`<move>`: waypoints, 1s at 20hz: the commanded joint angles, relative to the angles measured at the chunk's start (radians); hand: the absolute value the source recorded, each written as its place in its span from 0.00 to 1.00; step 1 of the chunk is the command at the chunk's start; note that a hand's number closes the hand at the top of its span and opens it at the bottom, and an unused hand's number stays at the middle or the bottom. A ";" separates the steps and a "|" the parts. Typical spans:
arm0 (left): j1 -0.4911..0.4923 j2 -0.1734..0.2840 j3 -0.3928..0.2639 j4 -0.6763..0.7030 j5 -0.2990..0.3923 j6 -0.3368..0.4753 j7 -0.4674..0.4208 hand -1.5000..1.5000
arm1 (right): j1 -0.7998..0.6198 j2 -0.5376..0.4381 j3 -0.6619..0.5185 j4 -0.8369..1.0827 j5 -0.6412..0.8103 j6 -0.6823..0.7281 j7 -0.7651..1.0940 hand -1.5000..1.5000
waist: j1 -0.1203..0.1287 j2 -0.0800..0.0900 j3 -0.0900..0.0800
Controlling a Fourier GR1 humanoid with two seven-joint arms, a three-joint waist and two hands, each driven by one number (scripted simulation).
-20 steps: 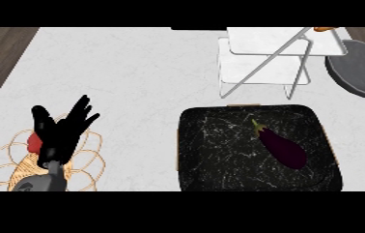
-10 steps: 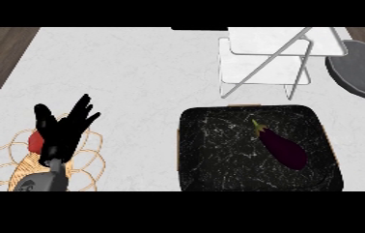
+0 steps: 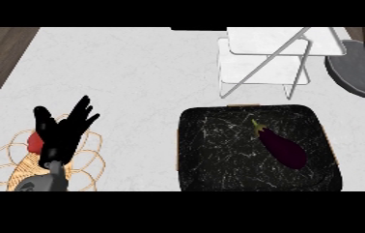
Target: Pick the croissant from the tray and place it in the tiered shelf
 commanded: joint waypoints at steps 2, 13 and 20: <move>0.018 -0.001 0.004 0.042 -0.010 -0.002 0.005 0.50 | 0.022 -0.034 0.011 0.045 0.010 0.013 -0.066 1.00 | -0.004 0.005 -0.006; 0.063 0.015 0.009 -0.018 0.014 -0.035 0.019 0.50 | -0.070 0.043 -0.249 0.042 -0.195 -0.202 0.078 0.00 | 0.001 0.002 -0.005; 0.012 -0.019 0.002 0.002 0.002 0.008 0.050 0.50 | -0.137 -0.017 -0.358 0.049 -0.288 -0.279 0.120 0.00 | -0.006 0.004 -0.006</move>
